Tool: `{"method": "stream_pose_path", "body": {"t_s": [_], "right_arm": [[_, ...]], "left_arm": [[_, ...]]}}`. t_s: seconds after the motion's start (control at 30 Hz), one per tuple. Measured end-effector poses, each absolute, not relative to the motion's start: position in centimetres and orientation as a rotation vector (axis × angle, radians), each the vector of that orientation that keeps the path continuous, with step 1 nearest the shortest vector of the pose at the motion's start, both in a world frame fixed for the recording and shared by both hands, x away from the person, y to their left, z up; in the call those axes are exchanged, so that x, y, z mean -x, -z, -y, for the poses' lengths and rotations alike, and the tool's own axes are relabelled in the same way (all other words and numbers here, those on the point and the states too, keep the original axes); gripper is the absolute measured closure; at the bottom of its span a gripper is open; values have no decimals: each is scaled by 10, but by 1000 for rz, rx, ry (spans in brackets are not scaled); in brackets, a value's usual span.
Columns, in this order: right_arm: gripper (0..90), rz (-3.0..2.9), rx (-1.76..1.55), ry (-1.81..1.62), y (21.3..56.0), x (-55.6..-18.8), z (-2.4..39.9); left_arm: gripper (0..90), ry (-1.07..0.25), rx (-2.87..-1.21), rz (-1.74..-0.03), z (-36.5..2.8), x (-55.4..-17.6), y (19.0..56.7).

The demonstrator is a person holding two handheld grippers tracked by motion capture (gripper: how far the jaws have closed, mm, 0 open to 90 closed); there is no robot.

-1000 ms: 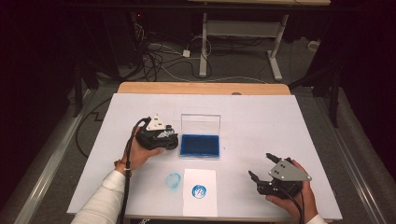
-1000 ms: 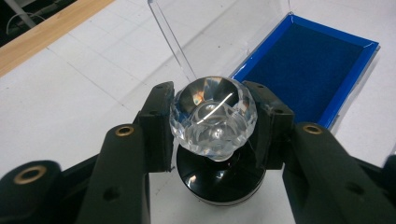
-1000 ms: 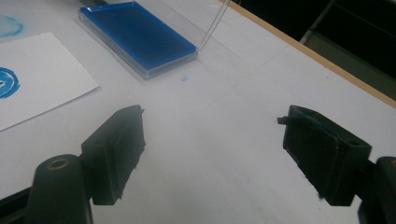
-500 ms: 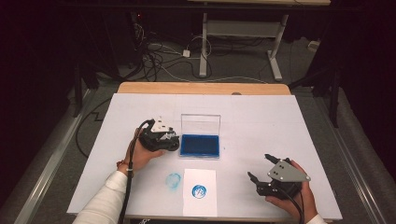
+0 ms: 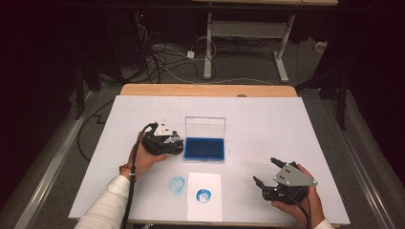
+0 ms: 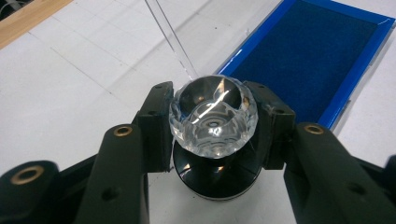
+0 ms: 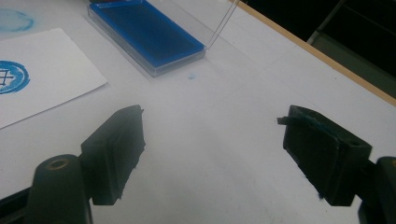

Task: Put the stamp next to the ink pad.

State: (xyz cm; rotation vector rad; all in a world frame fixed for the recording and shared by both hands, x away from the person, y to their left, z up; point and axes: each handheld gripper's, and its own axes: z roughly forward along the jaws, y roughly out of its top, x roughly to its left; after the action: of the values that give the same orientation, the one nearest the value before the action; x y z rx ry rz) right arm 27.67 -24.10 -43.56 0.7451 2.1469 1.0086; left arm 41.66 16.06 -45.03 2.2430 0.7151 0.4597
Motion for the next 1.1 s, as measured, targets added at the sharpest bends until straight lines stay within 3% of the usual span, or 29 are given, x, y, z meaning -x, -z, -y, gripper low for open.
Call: {"method": "stream_pose_path", "body": {"t_s": [0.7,1.1], "right_arm": [[206,-2154,-737,-1010,436,-276,240],[203,-2154,-734,-1010,436,-276,240]], "left_arm": [[482,-475,-2193,-723,-164,-414,444],[379,-507,-2156,-720,-167,-409,437]]}}
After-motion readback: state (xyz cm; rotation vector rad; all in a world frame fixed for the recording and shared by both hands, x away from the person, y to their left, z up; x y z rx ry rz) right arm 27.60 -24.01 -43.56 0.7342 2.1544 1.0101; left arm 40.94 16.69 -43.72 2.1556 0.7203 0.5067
